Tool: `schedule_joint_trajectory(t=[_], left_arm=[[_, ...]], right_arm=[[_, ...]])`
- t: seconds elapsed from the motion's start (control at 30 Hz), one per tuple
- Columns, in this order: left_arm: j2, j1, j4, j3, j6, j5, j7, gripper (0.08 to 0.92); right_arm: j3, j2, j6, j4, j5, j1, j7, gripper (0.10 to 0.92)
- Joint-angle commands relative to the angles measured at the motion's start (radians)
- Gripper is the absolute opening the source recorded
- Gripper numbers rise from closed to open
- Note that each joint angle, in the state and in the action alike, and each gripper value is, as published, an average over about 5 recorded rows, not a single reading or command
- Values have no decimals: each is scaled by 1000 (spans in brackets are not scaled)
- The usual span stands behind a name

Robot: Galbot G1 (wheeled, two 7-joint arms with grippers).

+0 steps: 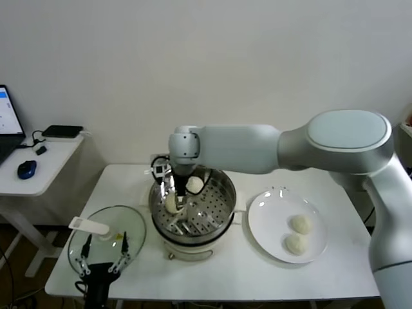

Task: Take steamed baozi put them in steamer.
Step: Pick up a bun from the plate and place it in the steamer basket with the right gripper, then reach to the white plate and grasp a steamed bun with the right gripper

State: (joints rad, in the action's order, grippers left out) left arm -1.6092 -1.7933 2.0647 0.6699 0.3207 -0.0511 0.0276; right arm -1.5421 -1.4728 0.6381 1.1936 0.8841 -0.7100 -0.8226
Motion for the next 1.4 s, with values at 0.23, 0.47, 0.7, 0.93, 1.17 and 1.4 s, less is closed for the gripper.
schedule_joint_trajectory(t=[0.23, 0.47, 0.7, 0.93, 1.17, 1.4], left_arm=[[-49, -4, 2, 0, -4, -8, -2, 823], [-49, 2, -9, -9, 2, -20, -2, 823], [-49, 2, -10, -8, 4, -20, 0, 823], [-49, -4, -16, 1, 3, -20, 0, 823], [-49, -5, -23, -1, 4, -24, 0, 823], [-49, -5, -25, -2, 5, -25, 1, 823]], right_arm=[[-246, 434, -259, 269, 9, -375, -322, 823], [-370, 631, -345, 346, -228, -365, -305, 823], [-311, 732, -332, 335, -373, -161, -222, 823], [-185, 781, -270, 328, -478, 62, -157, 823], [-89, 800, -249, 286, -554, 212, -135, 823], [-35, 810, -237, 270, -576, 278, -124, 823]])
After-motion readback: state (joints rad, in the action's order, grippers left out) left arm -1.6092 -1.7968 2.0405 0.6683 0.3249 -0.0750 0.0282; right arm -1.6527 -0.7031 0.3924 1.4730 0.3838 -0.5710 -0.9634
